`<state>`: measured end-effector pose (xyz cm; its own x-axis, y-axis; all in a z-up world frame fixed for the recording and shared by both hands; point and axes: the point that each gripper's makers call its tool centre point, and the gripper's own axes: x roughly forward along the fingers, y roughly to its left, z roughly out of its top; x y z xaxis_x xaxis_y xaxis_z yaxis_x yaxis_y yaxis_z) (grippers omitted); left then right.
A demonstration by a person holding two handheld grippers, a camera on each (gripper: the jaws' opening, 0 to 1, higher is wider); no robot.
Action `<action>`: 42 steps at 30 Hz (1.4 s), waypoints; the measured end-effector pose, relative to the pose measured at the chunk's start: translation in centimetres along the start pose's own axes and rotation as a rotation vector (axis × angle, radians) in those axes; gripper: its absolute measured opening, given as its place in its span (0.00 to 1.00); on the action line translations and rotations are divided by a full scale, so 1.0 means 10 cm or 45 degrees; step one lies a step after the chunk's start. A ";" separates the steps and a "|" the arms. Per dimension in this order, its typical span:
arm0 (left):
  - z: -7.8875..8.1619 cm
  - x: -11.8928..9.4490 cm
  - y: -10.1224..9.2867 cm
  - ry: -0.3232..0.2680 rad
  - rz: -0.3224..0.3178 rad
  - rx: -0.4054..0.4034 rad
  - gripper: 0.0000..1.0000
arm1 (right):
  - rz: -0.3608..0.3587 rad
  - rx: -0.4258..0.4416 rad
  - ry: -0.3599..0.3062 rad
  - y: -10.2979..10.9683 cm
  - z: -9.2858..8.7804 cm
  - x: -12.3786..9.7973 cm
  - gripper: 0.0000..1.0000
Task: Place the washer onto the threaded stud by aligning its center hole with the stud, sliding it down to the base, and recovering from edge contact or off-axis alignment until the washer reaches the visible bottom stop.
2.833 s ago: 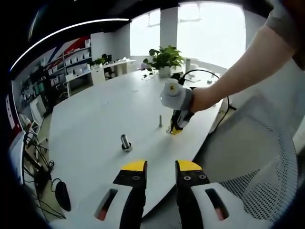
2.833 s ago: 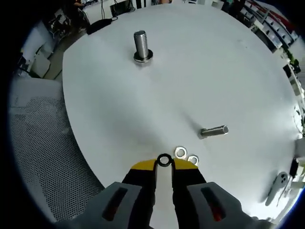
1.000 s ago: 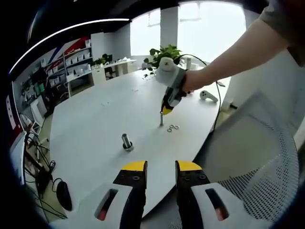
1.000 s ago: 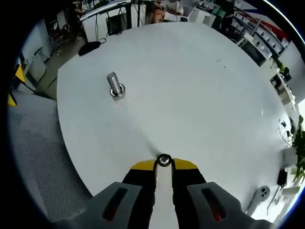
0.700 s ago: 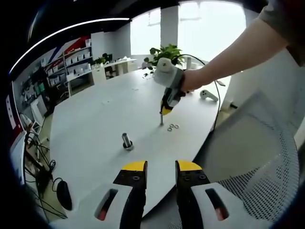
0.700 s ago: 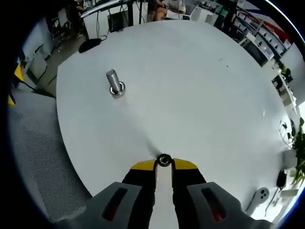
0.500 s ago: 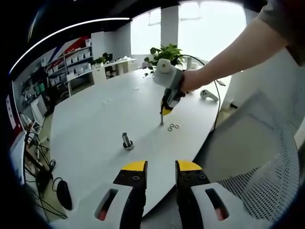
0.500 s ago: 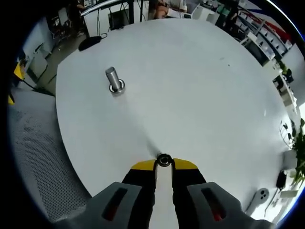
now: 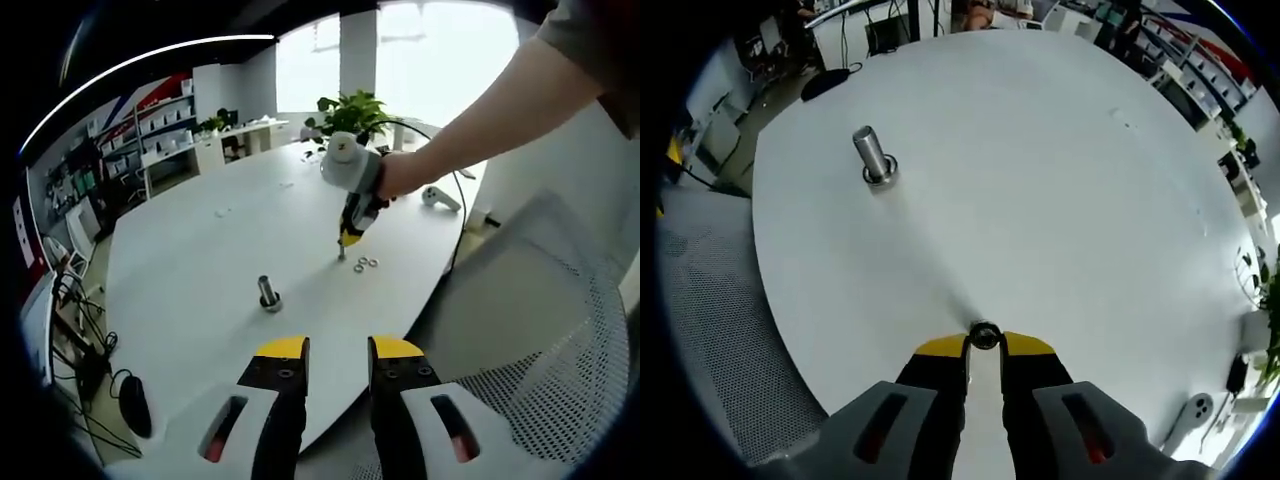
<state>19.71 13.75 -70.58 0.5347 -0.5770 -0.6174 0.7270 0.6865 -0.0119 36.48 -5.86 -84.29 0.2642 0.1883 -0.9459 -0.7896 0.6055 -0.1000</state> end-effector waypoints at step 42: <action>-0.02 -0.01 0.03 0.016 0.025 0.004 0.21 | 0.006 0.086 0.072 0.20 -0.20 0.11 0.15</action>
<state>19.85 14.10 -70.69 0.5431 -0.5580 -0.6274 0.7180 0.6960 0.0026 34.02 -6.01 -86.14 0.2275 0.1482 -0.9624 -0.7509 0.6560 -0.0765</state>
